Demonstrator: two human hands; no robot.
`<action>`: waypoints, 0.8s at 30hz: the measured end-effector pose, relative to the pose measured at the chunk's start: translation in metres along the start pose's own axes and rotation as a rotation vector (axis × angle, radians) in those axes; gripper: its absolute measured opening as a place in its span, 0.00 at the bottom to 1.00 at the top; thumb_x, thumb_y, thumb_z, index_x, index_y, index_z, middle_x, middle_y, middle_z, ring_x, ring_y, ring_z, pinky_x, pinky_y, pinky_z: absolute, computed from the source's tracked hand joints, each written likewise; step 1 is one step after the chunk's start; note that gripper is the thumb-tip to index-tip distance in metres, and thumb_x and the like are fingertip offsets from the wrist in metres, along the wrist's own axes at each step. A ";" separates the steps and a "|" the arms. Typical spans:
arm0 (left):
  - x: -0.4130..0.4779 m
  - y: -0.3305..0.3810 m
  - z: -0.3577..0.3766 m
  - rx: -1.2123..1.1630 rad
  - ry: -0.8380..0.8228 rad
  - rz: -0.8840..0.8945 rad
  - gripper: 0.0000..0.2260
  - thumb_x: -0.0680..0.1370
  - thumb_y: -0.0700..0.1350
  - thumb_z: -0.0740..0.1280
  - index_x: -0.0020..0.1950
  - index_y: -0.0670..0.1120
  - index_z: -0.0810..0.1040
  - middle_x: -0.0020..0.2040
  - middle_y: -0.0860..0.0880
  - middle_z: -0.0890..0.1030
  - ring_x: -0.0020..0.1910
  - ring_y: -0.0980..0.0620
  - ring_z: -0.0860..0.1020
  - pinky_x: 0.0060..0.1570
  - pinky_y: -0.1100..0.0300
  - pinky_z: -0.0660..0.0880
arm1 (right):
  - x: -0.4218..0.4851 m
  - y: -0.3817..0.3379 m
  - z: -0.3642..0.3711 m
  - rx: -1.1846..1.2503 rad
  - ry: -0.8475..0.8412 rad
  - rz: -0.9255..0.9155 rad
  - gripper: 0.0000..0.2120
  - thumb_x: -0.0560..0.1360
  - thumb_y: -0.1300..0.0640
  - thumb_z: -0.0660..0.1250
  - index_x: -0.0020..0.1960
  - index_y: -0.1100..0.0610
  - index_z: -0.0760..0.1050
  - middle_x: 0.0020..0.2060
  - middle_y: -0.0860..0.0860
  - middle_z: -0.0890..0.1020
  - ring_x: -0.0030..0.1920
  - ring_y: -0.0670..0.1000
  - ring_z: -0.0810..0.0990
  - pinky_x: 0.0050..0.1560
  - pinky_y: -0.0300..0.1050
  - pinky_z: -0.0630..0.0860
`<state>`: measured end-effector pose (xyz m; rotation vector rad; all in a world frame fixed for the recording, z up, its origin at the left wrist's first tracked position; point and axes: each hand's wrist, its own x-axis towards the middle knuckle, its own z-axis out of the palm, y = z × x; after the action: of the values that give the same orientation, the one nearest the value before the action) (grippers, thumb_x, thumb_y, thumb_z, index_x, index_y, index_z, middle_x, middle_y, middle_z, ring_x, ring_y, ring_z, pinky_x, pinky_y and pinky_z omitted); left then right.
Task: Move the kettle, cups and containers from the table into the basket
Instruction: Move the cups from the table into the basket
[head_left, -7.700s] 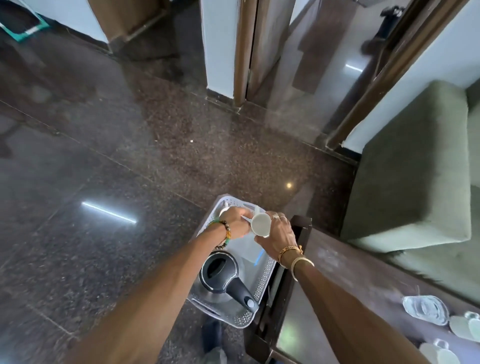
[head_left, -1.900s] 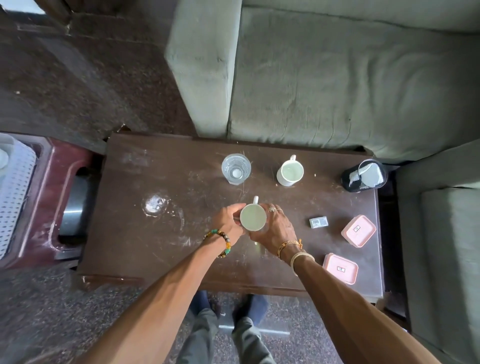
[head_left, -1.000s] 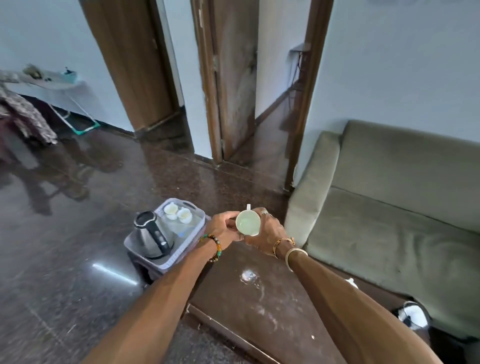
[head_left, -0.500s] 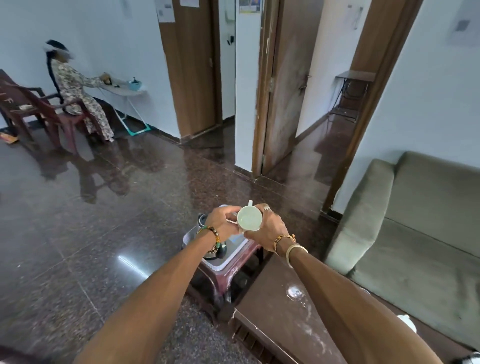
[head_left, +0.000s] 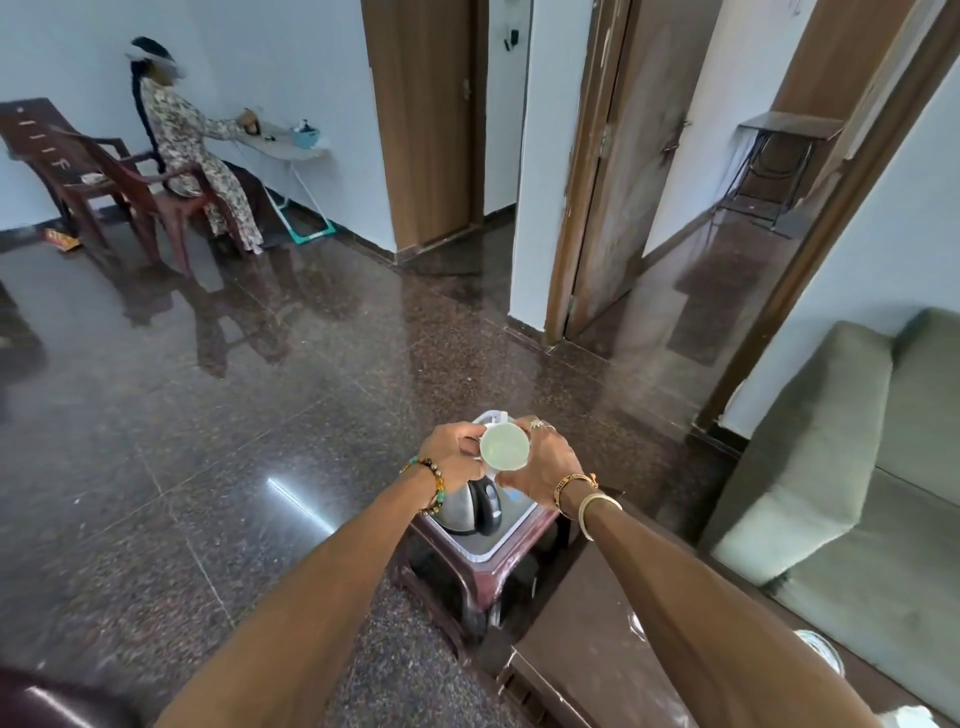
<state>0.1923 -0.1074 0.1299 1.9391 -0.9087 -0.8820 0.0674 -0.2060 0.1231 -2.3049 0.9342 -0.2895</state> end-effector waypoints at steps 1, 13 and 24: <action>0.010 -0.001 -0.005 0.008 -0.002 -0.014 0.24 0.69 0.27 0.67 0.65 0.39 0.76 0.54 0.39 0.83 0.54 0.46 0.81 0.57 0.55 0.78 | 0.014 0.001 0.004 -0.018 -0.006 0.015 0.30 0.62 0.47 0.78 0.61 0.41 0.72 0.51 0.43 0.79 0.53 0.50 0.80 0.51 0.40 0.73; 0.140 -0.011 -0.031 -0.092 -0.035 -0.114 0.25 0.67 0.28 0.70 0.63 0.42 0.78 0.52 0.43 0.85 0.53 0.46 0.82 0.58 0.49 0.78 | 0.140 0.021 0.017 0.014 -0.037 0.171 0.35 0.60 0.50 0.81 0.64 0.52 0.72 0.57 0.51 0.81 0.57 0.55 0.80 0.54 0.45 0.76; 0.251 -0.052 -0.023 -0.017 -0.194 -0.116 0.22 0.66 0.31 0.73 0.58 0.48 0.81 0.50 0.47 0.84 0.49 0.51 0.81 0.50 0.61 0.78 | 0.214 0.068 0.072 0.075 0.013 0.386 0.27 0.63 0.59 0.77 0.60 0.51 0.74 0.54 0.52 0.82 0.54 0.56 0.80 0.49 0.43 0.75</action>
<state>0.3506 -0.2855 0.0334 1.9311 -0.9032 -1.1583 0.2152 -0.3569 0.0177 -2.0044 1.3237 -0.1714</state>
